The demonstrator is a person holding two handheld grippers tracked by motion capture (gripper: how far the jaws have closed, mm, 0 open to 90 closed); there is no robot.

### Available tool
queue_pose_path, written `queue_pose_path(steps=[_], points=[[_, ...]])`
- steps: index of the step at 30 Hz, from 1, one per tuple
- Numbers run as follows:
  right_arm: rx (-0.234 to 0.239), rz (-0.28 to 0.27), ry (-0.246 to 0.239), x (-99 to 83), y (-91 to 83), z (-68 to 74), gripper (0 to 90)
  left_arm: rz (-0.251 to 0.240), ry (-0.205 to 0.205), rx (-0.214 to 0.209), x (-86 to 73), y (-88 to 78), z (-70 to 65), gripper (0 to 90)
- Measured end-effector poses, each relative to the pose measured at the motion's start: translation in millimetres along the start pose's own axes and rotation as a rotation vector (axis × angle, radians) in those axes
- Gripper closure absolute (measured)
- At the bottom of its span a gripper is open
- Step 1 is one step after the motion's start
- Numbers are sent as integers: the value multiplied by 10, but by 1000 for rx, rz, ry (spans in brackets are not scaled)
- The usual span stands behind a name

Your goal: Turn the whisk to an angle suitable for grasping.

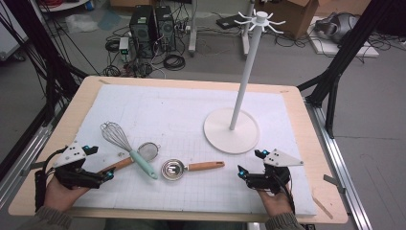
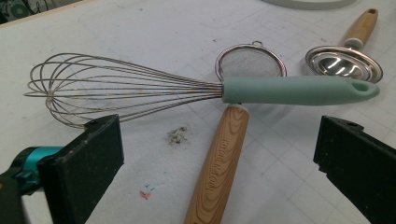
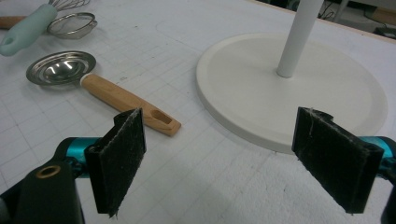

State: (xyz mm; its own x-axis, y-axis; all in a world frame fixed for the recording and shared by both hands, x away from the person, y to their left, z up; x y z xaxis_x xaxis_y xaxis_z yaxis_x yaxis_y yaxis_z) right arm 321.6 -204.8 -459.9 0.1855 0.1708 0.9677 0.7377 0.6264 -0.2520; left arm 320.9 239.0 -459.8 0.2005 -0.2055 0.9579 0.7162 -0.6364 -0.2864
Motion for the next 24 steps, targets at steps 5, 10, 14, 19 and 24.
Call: queue_pose_path(steps=[5, 10, 14, 19, 24], points=[[9, -2, -2, -13, 35, -28, 164, 1, -1, 1, -10, 18, 5, 20], [19, 1, -7, -11, 53, -8, 164, 3, 3, 2, -13, 10, 0, 21], [24, 4, -6, -7, 54, 19, 164, 5, 0, -3, -21, 2, -8, 20], [32, 1, -17, 14, 48, 70, 164, -5, 6, -5, -2, -10, -39, 20], [38, -3, -25, 41, 57, 121, 164, -12, 7, -8, 12, -26, -47, 20]])
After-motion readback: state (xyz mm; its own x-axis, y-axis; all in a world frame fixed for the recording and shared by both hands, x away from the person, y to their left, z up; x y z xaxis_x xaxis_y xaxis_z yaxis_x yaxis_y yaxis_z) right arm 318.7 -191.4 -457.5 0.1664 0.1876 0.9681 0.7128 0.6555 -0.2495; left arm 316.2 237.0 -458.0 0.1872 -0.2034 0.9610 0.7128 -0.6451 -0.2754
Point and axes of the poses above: each handheld gripper's, and its own axes: y roughly forward along the jaws, x roughly out of its top, z roughly to its left, the point moved 10 cm from there along y, roughly forward along the jaws, and after that the axes turned 13 degrees about -z, right-handed, at the moved point
